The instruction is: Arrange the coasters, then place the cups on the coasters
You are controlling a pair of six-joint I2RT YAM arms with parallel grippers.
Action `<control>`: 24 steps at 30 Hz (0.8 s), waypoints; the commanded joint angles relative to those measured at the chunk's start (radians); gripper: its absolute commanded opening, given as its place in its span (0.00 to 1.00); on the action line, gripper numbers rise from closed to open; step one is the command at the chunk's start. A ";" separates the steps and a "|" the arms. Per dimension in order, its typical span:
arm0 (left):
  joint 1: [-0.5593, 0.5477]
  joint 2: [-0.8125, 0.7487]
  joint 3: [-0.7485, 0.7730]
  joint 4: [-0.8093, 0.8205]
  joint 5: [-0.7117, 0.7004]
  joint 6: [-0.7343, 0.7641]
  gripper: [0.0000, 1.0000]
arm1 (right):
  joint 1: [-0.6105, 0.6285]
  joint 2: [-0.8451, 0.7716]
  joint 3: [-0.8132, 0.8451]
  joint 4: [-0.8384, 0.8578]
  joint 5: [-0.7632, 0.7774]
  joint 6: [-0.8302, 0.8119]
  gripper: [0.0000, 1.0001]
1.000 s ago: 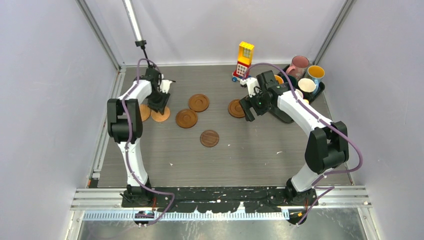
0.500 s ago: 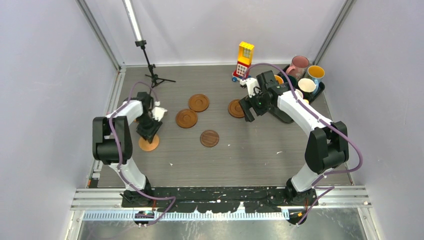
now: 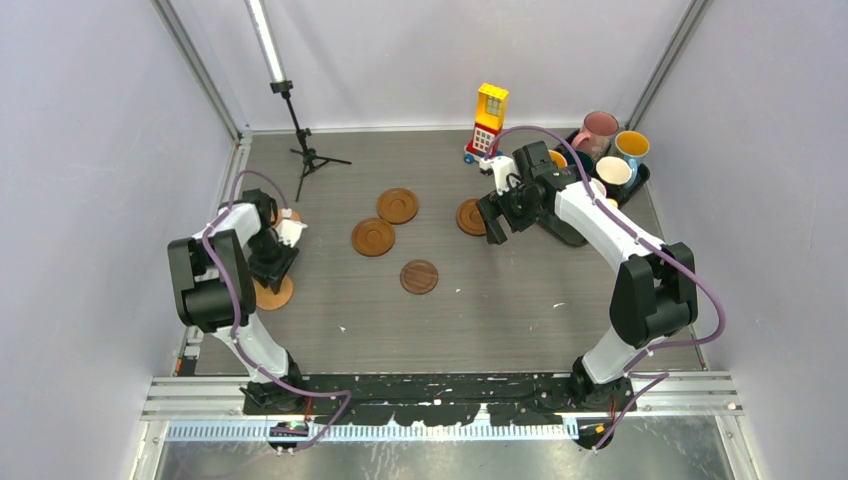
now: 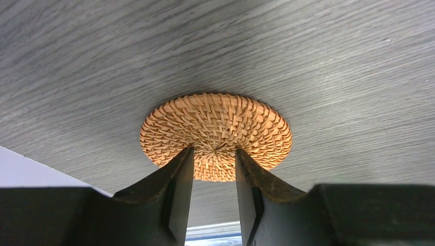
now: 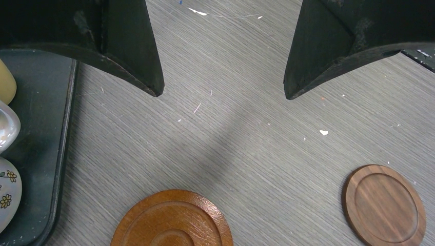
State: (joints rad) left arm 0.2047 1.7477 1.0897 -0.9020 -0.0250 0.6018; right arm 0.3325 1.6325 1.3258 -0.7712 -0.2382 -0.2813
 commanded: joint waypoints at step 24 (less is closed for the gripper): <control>-0.388 0.054 0.415 0.009 0.188 -0.268 0.83 | 0.030 0.123 0.182 0.061 -0.069 0.083 0.91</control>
State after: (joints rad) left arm -0.0933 1.7287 1.4437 -0.9840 0.1390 0.4568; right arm 0.3492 1.7306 1.4410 -0.7624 -0.2886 -0.2394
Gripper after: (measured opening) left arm 0.813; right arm 0.909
